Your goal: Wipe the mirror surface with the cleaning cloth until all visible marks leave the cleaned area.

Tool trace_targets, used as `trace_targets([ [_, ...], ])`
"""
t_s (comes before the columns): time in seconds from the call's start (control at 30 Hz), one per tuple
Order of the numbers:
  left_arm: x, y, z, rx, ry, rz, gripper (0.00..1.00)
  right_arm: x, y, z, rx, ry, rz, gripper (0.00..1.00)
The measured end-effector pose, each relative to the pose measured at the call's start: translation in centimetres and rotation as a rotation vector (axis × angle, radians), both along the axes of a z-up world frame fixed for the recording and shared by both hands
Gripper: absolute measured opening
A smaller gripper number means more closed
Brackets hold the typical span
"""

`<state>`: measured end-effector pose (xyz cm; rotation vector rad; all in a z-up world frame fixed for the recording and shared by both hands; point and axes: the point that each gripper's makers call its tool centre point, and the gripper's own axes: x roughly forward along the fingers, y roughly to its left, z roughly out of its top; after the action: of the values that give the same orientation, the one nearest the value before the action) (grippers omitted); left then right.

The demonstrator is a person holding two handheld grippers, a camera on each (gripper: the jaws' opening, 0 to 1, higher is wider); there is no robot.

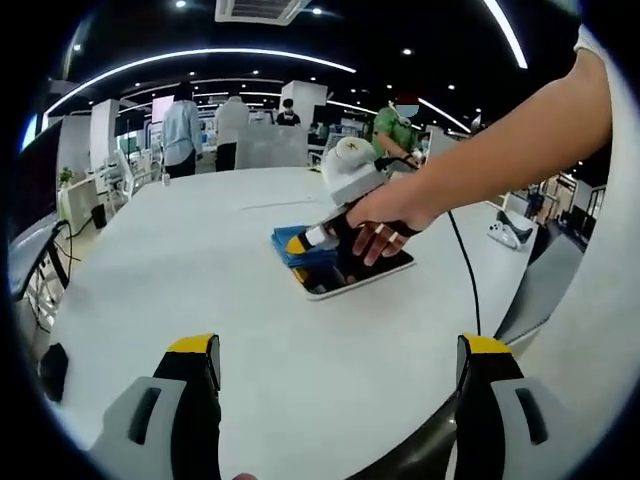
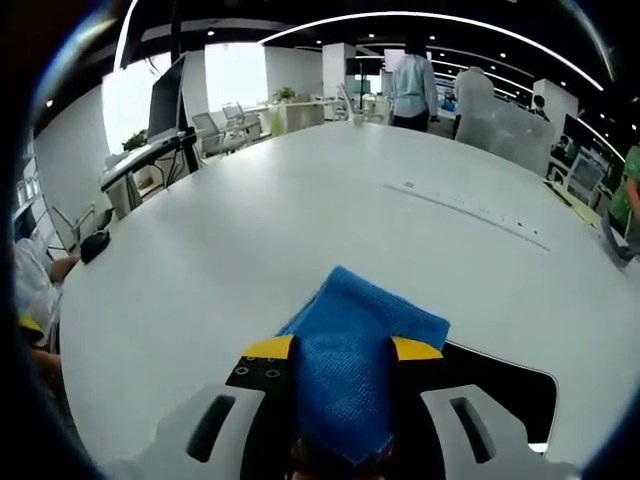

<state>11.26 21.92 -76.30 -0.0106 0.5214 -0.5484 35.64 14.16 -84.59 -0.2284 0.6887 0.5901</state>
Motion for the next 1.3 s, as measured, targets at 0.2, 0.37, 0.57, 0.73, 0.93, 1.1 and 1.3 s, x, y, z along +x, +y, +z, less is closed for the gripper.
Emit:
trace_targets([
  [0.2, -0.1, 0.2, -0.1, 0.014, -0.001, -0.003, 0.99, -0.3, 0.0, 0.0, 0.002, -0.003, 0.005, 0.33],
  [0.37, -0.2, 0.2, -0.1, 0.014, -0.002, 0.002, 0.99, -0.8, 0.1, -0.1, 0.004, -0.003, 0.009, 0.33],
  [0.57, -0.2, 0.1, 0.0, 0.017, -0.002, 0.004, 0.99, -1.4, 0.1, -0.2, 0.005, -0.005, 0.02, 0.33],
  [0.73, -0.5, 0.0, -0.3, 0.016, 0.006, 0.008, 0.99, -2.3, 0.1, -0.1, 0.008, -0.009, 0.024, 0.33],
  [0.93, -0.8, -0.2, -0.2, 0.011, 0.008, 0.014, 0.99, -2.3, 0.2, -0.1, 0.012, -0.01, 0.038, 0.33],
  [1.1, -0.9, -0.3, -0.2, 0.014, 0.011, 0.012, 0.99, -2.7, 0.2, 0.0, 0.012, -0.01, 0.041, 0.33],
  [1.3, -0.8, -0.2, 0.0, 0.021, 0.007, 0.01, 0.99, -3.2, 0.0, 0.1, 0.017, -0.017, 0.042, 0.33],
])
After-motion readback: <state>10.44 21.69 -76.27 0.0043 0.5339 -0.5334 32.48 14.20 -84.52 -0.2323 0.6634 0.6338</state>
